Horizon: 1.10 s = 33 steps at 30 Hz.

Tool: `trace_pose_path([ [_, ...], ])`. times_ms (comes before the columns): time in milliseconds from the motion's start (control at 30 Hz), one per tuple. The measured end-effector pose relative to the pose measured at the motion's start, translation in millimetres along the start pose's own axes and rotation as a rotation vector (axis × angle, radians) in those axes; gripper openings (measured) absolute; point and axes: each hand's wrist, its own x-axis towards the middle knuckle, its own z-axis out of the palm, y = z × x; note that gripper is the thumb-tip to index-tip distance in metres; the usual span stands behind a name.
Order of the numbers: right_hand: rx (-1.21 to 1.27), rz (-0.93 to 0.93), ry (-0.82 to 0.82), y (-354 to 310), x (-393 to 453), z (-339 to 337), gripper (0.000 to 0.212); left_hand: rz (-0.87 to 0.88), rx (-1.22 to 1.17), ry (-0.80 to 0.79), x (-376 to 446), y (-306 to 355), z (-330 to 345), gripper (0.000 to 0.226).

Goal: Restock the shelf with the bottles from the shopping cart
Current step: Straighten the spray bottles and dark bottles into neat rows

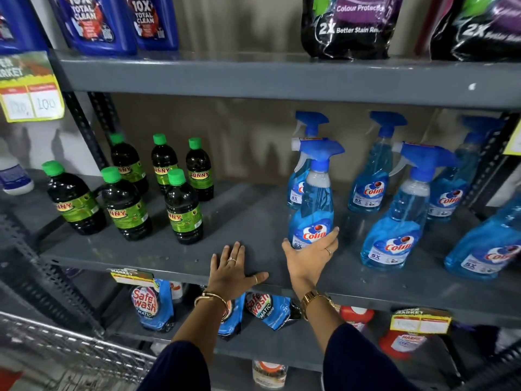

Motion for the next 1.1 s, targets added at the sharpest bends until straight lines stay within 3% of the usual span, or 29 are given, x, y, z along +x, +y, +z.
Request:
trace_pose_path([
  [100, 0.023, -0.114, 0.042, -5.8, -9.4, -7.4, 0.107, 0.000, 0.007, -0.016, -0.7, -0.3, -0.8, 0.096],
  [200, -0.044, -0.406, 0.036, -13.6, -24.4, -13.0, 0.084, 0.007, 0.007, -0.030, -0.9, -2.8, -3.6, 0.090],
  [300, -0.073, -0.610, -0.041, -22.8, -34.2, -11.7, 0.061, -0.029, -0.027, 0.018, -6.6, -16.7, -6.0, 0.081],
  [400, -0.080, -0.688, -0.150, -31.8, -38.9, -4.6, 0.045, -0.071, -0.045, 0.085, -18.4, -36.7, -8.6, 0.076],
  [633, -0.080, -0.546, -0.472, -44.2, -47.4, 34.2, 0.037, -0.182, -0.059, 0.176, -36.8, -81.9, -10.2, 0.087],
  [867, -0.103, -0.503, -0.752, -66.7, -75.7, 90.7, 0.060, -0.287, -0.117, 0.084, -40.5, -136.9, -24.6, 0.114],
  [967, -0.051, -0.403, -0.796, -80.9, -85.6, 114.9, 0.068, -0.316, -0.109, 0.059, -42.1, -157.3, -34.7, 0.104],
  [1100, -0.005, -0.282, -0.773, -91.1, -88.5, 143.0, 0.062, -0.333, -0.141, 0.017, -37.7, -168.1, -50.1, 0.090],
])
